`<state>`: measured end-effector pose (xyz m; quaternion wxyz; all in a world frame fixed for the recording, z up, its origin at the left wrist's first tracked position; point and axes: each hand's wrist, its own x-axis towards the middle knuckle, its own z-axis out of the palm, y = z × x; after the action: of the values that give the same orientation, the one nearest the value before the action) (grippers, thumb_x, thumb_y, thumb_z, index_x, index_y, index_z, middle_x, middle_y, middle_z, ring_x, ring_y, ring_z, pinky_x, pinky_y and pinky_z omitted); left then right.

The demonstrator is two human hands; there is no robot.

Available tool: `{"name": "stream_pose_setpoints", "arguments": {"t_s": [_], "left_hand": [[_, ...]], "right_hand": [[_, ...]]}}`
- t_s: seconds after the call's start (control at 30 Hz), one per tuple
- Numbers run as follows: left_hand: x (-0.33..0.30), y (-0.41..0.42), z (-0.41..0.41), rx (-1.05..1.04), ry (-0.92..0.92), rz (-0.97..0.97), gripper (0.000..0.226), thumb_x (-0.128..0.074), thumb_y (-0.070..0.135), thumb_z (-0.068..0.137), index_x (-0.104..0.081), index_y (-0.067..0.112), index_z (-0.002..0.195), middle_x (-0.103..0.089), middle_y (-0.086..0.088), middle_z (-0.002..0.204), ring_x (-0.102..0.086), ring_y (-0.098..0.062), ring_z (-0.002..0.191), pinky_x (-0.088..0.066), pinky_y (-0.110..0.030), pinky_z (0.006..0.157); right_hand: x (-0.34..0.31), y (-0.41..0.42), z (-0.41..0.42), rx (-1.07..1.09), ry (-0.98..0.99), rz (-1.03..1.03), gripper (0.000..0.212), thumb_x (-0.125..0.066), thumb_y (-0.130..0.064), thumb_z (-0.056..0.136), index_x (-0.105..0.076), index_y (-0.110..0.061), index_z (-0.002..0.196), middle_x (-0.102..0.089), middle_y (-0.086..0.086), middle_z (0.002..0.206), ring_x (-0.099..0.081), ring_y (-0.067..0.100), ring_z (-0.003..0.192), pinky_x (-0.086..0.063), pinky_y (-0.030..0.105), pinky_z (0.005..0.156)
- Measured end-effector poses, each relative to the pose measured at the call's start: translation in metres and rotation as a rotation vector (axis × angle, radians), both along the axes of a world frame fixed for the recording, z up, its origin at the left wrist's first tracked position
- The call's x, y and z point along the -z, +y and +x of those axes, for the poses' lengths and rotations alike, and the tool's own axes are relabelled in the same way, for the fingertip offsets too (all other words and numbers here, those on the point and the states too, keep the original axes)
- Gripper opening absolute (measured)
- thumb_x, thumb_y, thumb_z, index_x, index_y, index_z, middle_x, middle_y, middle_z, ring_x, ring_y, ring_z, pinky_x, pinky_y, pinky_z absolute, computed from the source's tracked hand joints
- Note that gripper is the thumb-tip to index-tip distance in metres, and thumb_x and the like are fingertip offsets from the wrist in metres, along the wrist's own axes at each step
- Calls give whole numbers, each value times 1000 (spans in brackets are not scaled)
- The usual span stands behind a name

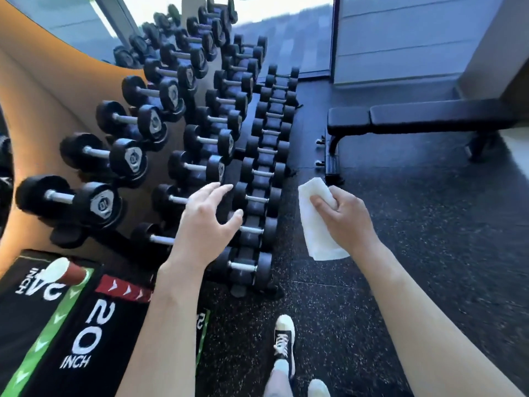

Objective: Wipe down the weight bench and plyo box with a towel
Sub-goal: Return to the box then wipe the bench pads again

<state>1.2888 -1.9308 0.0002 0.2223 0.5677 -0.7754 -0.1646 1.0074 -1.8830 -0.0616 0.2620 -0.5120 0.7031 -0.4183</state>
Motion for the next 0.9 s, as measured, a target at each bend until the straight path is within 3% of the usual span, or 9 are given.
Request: {"name": "stream_pose_setpoints", "arguments": {"t_s": [0.17, 0.37, 0.63, 0.9], "left_hand": [[15, -59, -42, 104, -19, 22, 59, -70, 41, 96, -54, 31, 151, -44, 6, 160, -29, -13, 153, -32, -51, 126], [9, -146, -86, 215, 5, -44, 57, -72, 38, 95, -57, 27, 149, -49, 6, 157, -35, -15, 150, -34, -49, 124], [8, -249, -136, 275, 36, -33, 60, -70, 43, 95, -54, 29, 152, -47, 6, 159, -31, -14, 152, -33, -50, 125], [14, -307, -218, 322, 41, -48, 60, -68, 44, 95, -54, 28, 151, -48, 7, 158, -34, -15, 151, -33, -50, 125]], "right_hand": [[12, -34, -31, 75, 60, 7, 44, -61, -43, 101, -47, -12, 74, -54, 6, 67, -53, 25, 64, -39, 36, 58], [-1, -98, -66, 150, 168, -8, 43, -62, -40, 102, -42, -21, 69, -48, -3, 65, -48, 13, 62, -33, 33, 56], [-8, -177, -110, 233, 206, -11, 51, -61, -45, 101, -40, -9, 72, -43, 2, 64, -43, 21, 60, -34, 38, 58], [-10, -216, -183, 298, 182, -5, 51, -61, -45, 101, -36, -15, 69, -40, -3, 62, -40, 18, 59, -33, 37, 58]]}}
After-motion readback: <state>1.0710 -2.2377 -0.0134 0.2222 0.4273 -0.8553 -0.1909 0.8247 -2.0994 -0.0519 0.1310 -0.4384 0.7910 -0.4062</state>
